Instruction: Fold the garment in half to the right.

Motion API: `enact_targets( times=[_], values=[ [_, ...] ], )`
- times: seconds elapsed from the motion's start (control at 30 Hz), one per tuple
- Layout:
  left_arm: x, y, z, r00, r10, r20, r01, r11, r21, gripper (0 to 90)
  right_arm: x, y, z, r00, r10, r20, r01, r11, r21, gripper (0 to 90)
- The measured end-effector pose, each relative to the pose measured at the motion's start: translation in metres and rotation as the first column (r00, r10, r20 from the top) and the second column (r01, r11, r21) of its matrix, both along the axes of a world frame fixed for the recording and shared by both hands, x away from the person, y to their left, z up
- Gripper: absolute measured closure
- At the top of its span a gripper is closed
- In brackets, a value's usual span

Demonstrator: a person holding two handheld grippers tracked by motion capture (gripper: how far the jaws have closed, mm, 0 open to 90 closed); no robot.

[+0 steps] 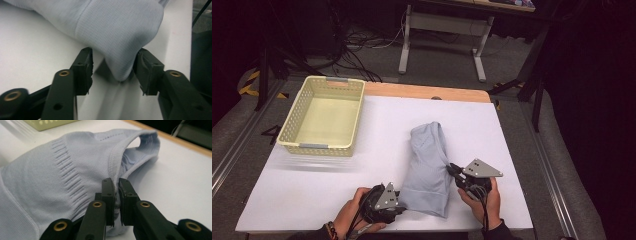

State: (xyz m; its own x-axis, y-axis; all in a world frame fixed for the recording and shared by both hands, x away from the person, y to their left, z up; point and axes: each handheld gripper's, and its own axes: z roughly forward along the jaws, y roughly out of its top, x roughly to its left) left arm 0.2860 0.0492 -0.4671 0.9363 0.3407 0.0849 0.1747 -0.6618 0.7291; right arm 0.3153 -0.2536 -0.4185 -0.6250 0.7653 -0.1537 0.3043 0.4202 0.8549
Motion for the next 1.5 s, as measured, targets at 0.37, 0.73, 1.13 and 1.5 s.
enact_targets(
  times=[0.37,0.73,1.13,1.5],
  values=[
    [0.004,0.007,0.003,0.9988,0.006,0.049,-0.005,0.9998,-0.021,25.4,0.014,-0.005,-0.025,0.9916,-0.042,-0.123,0.034,0.9972,-0.067,83.0],
    [0.010,-0.012,-0.003,0.9987,-0.026,-0.044,0.025,0.9995,-0.019,37.5,0.025,-0.021,-0.037,0.9743,-0.043,-0.221,0.064,0.9940,0.089,49.3],
    [0.020,-0.022,-0.002,0.9961,-0.032,-0.083,0.031,0.9995,-0.012,52.6,0.032,-0.015,-0.036,0.9649,0.038,-0.260,-0.003,0.9909,0.135,30.7],
    [0.022,-0.027,-0.002,0.9930,-0.067,-0.098,0.066,0.9977,-0.015,77.3,0.044,0.003,-0.044,0.9212,0.105,-0.374,-0.071,0.9920,0.104,56.6]
  ],
)
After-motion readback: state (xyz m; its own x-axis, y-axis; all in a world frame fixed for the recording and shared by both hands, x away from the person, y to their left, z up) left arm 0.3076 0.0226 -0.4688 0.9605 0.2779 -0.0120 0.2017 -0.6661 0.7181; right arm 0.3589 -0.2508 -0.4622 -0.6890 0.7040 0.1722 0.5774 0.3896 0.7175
